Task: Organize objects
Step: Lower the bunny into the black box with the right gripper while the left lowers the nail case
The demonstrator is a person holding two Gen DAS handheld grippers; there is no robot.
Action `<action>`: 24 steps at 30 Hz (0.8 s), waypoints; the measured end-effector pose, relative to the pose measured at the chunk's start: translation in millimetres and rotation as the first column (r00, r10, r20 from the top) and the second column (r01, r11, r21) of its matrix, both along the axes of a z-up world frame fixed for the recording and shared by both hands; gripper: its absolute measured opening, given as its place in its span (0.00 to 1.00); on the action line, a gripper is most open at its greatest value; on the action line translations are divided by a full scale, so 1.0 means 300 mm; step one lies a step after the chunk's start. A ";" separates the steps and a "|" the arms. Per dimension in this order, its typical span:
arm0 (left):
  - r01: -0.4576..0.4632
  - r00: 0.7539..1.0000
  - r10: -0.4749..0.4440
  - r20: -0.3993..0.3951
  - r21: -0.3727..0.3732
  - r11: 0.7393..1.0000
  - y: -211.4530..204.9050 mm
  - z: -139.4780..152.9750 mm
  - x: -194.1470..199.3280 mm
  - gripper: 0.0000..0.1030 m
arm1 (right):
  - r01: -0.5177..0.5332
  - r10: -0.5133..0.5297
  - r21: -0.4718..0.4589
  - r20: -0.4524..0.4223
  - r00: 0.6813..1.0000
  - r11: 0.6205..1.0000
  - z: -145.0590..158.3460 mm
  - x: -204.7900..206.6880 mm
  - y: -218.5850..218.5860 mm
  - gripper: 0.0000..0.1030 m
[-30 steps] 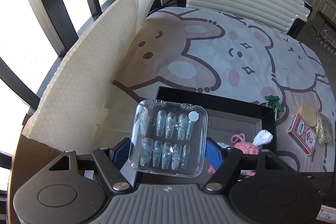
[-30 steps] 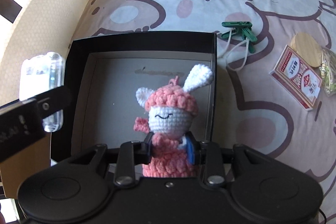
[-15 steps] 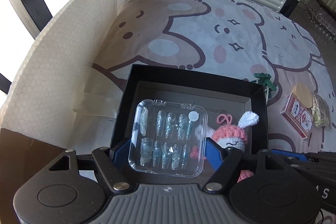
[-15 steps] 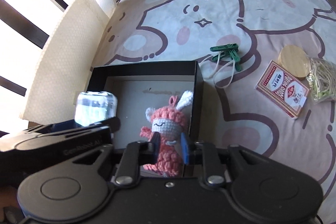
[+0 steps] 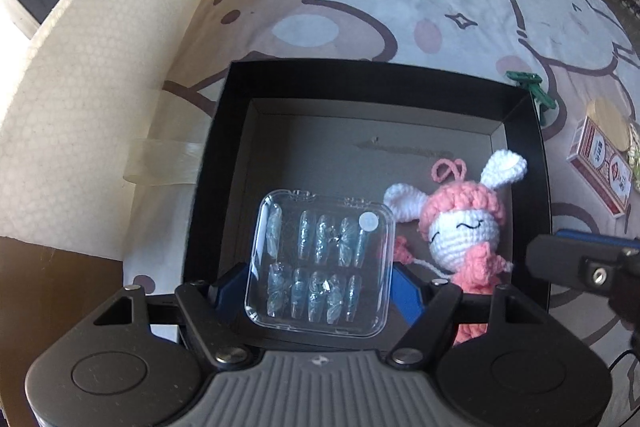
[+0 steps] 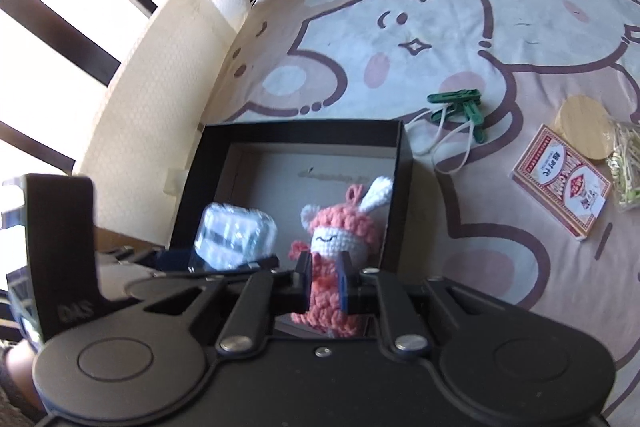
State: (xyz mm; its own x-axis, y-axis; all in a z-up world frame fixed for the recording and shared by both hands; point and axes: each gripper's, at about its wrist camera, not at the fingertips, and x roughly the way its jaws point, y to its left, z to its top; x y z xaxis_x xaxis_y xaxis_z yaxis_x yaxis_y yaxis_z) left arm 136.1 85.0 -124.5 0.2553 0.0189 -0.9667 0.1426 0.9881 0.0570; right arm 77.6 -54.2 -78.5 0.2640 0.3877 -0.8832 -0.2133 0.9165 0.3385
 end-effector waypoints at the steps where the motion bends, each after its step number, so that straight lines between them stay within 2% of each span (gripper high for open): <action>1: 0.020 1.000 -0.020 -0.013 0.010 1.000 -0.017 -0.013 -0.003 0.73 | 0.009 -0.009 0.005 0.001 1.000 1.000 0.004 0.002 -0.011 0.13; 4: 0.071 0.997 -0.070 -0.043 0.014 0.997 -0.063 -0.041 -0.010 0.73 | 0.028 -0.028 0.014 0.002 1.000 1.000 0.009 0.008 -0.041 0.14; 7: 0.078 0.997 -0.078 -0.028 0.023 0.997 -0.087 -0.043 -0.006 0.73 | 0.042 -0.042 0.019 0.002 0.999 0.999 0.011 0.011 -0.069 0.14; 16: -0.054 0.994 0.047 -0.100 -0.064 0.996 -0.038 -0.064 0.010 0.75 | 0.068 -0.067 0.023 -0.012 0.998 0.997 0.003 0.018 -0.121 0.14; 21: -0.045 0.994 0.037 -0.101 -0.079 0.996 -0.023 -0.041 0.005 0.81 | 0.061 -0.060 0.026 -0.010 0.998 0.998 0.005 0.015 -0.113 0.15; 24: -0.037 0.997 0.031 -0.068 -0.095 0.995 -0.011 -0.006 0.004 0.83 | 0.061 -0.061 0.029 -0.008 0.998 0.998 0.010 0.012 -0.109 0.15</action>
State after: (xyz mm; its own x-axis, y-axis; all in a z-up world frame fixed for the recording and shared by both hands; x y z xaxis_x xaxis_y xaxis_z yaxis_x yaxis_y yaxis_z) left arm 137.3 81.7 -126.2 0.1908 -0.0678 -0.9793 0.1092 0.9929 -0.0475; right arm 81.4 -86.9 -75.4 0.2820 0.3965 -0.8736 -0.1547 0.9175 0.3665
